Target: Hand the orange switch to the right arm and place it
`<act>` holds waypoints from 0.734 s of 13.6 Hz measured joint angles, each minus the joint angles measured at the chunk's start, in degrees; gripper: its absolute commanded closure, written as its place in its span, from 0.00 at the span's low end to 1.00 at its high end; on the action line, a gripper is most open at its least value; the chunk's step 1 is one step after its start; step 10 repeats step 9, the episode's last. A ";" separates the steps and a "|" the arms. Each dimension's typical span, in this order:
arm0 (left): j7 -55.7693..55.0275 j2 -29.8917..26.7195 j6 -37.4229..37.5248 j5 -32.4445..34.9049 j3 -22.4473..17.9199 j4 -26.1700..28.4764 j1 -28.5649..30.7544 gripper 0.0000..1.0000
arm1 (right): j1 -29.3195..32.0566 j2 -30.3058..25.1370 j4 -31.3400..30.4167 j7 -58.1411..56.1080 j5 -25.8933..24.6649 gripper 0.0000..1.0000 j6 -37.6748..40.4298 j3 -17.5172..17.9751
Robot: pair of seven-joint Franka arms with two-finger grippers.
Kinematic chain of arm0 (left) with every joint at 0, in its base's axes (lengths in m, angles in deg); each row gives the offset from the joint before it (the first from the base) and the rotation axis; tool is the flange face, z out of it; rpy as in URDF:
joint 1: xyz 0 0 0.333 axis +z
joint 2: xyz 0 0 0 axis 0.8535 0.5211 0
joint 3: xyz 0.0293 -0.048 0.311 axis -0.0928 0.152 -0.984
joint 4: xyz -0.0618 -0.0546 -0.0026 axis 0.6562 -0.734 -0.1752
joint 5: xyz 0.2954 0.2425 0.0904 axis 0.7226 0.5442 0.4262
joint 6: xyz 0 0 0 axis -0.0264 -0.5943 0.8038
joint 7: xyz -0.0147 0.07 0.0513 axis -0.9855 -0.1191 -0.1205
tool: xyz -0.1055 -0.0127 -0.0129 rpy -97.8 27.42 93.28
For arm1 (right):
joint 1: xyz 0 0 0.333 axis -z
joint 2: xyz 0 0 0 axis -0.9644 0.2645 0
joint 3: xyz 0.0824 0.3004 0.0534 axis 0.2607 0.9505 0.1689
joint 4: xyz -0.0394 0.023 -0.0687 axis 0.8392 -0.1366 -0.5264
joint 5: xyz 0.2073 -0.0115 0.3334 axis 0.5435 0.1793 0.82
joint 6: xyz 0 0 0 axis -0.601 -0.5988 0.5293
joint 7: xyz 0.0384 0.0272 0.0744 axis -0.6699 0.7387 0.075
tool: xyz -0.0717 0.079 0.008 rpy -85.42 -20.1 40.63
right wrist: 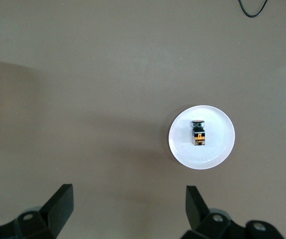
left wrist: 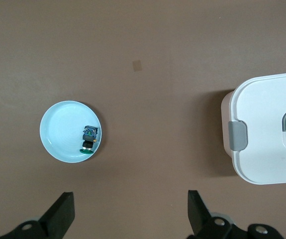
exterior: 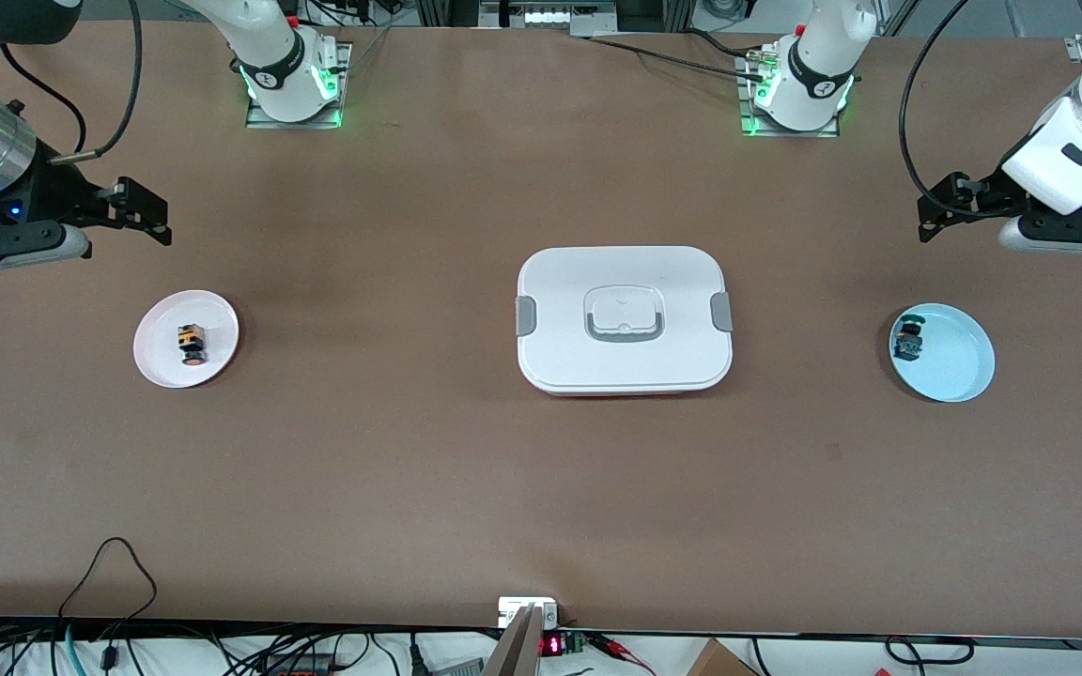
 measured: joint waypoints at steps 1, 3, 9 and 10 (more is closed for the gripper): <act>0.00 0.32 0.00 0.00 -0.05 -0.53 0.01 0.00 | 0.05 0.83 0.63 0.08 -0.01 0.00 1.48 0.03; -0.03 1.08 0.00 0.00 -0.05 -1.46 0.01 0.00 | 1.24 1.40 1.01 0.23 -0.01 0.00 4.05 0.63; -0.07 1.69 0.54 0.00 -0.12 -1.96 0.03 0.00 | 3.54 1.38 1.72 0.32 0.01 0.00 4.77 2.14; -0.07 1.69 0.54 0.00 -0.12 -1.96 0.03 0.00 | 3.54 1.38 1.72 0.32 0.01 0.00 4.77 2.14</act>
